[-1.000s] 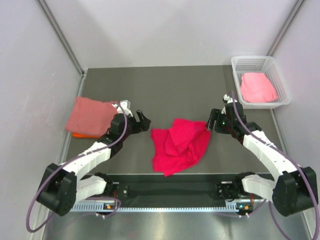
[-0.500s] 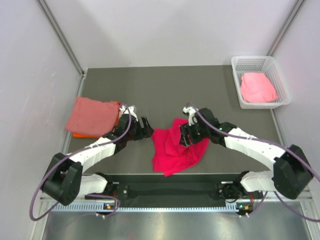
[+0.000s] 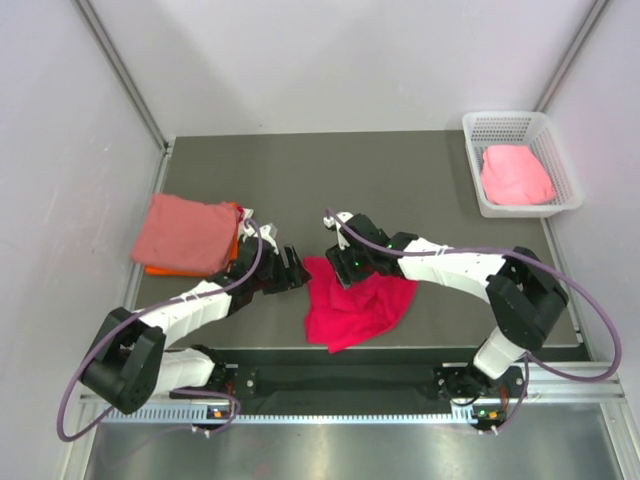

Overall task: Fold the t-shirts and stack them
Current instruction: Flatten the tshirt out

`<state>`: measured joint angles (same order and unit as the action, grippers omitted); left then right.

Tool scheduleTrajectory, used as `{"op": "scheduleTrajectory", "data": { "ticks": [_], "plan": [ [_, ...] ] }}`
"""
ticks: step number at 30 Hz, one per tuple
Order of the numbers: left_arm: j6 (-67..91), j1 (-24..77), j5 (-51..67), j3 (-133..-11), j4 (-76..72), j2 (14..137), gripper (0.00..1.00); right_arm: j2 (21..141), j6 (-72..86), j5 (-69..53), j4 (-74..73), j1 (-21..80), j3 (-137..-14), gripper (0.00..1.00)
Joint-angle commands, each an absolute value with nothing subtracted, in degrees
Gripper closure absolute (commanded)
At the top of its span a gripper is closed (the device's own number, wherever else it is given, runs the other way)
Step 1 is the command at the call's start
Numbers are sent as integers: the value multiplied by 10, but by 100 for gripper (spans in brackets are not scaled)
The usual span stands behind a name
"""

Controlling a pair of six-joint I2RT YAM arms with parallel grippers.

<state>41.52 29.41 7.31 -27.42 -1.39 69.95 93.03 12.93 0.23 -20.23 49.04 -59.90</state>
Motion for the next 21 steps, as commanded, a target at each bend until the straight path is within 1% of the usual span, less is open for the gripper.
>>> {"op": "scheduleTrajectory", "data": {
  "ticks": [1,4,9,11,13,16,17,18,20,21],
  "plan": [
    [417,300,79,-279,-8,683,23,902,113,38,-185,509,-584,43],
    [407,301,83,-281,-4,681,25,875,97,59,-173,523,-563,43],
    [399,301,81,-281,14,677,26,839,72,61,-169,527,-538,45],
    [398,302,86,-279,14,674,32,828,67,66,-166,528,-520,47],
    [400,302,88,-277,13,670,37,817,64,69,-164,528,-509,48],
    [399,303,86,-277,18,664,37,822,61,67,-163,528,-505,50],
    [398,302,84,-277,20,664,37,826,60,66,-164,527,-507,53],
    [396,303,84,-279,24,661,37,832,60,64,-163,529,-511,59],
    [395,302,83,-282,28,659,37,838,58,59,-161,531,-514,60],
    [395,302,82,-285,31,657,37,843,56,56,-157,532,-515,59]
  ]
}}
